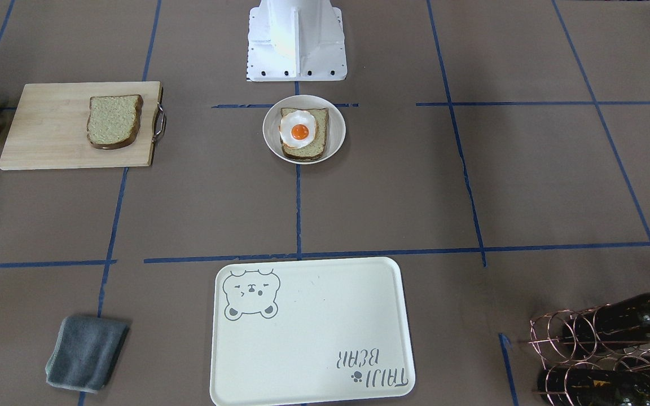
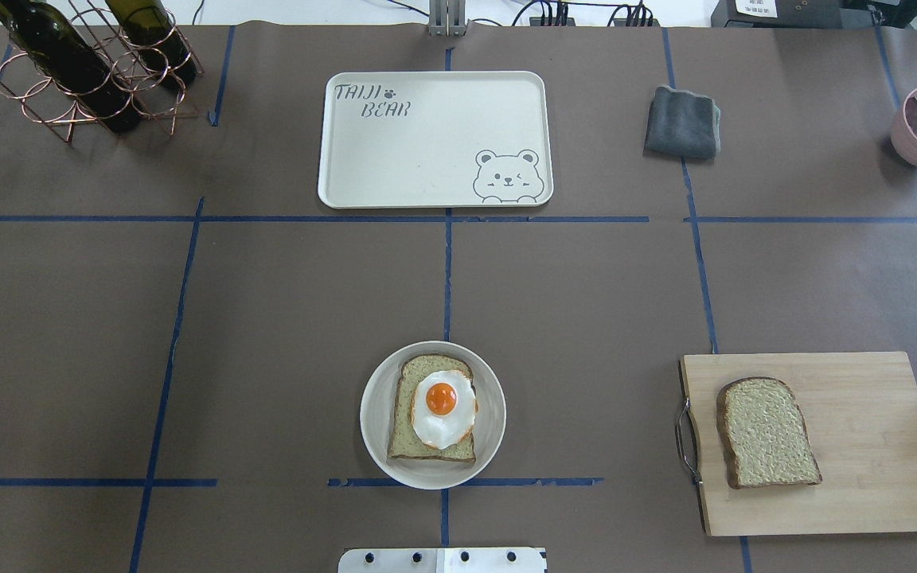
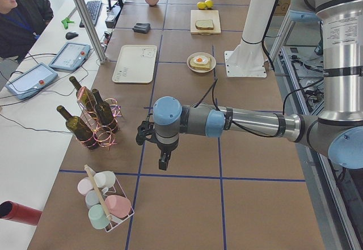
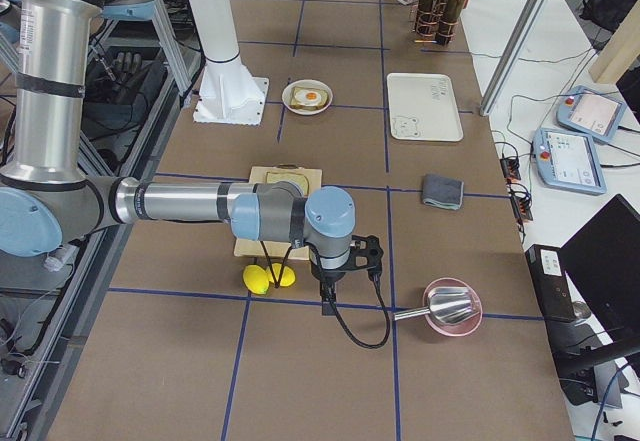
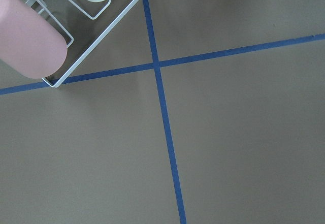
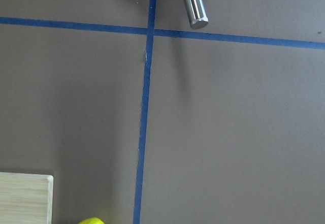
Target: Make sandwich and place on tray
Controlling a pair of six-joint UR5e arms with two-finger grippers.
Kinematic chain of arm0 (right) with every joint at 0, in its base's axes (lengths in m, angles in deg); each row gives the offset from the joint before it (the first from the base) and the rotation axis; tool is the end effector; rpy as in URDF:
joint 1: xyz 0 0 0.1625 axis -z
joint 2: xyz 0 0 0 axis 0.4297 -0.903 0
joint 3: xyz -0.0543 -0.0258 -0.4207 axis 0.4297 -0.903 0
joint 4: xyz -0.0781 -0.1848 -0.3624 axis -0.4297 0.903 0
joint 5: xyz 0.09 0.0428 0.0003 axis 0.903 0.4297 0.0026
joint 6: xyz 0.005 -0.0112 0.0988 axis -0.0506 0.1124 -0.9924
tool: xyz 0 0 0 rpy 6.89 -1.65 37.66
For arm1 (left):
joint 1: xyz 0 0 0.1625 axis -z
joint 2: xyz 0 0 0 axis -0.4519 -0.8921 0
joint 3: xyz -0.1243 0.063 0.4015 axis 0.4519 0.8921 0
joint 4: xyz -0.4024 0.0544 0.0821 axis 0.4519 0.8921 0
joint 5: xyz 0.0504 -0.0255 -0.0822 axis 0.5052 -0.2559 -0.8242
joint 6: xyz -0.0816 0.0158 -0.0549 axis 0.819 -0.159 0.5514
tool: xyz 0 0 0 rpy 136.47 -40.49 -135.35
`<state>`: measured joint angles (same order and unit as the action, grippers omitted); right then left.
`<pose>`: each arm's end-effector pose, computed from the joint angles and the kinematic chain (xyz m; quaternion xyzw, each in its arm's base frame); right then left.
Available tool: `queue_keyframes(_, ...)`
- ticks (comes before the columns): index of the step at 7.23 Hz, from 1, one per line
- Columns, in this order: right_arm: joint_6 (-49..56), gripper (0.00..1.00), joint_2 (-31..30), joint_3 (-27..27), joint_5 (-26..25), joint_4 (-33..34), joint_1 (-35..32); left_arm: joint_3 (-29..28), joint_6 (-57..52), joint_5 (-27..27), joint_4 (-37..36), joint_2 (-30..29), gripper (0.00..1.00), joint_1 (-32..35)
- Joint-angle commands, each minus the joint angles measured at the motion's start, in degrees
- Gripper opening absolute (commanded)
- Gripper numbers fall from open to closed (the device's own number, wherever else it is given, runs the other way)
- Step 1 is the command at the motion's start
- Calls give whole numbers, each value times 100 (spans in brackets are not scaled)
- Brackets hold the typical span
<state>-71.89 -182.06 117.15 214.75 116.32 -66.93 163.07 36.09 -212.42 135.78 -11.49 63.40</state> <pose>0.0841 -0.4116 0.6389 0.0167 -0.3567 -0.0246 0.9338 -0.0641 -0.4390 0.5975 0.0684 0.3839 0.0667 0.9184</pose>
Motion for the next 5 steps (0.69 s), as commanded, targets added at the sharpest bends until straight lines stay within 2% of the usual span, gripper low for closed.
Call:
queue_keyframes(1,0,100,0,-5,1,0,1,82,4,0,-17,-1,100,0)
queue_keyframes(3,0,100,87,47,36,-9,10,118,4,0,-26,8,100,0)
queue_keyframes(5,-296,100,123,38,167,-368,18,188,4,9,0,-1,100,-17)
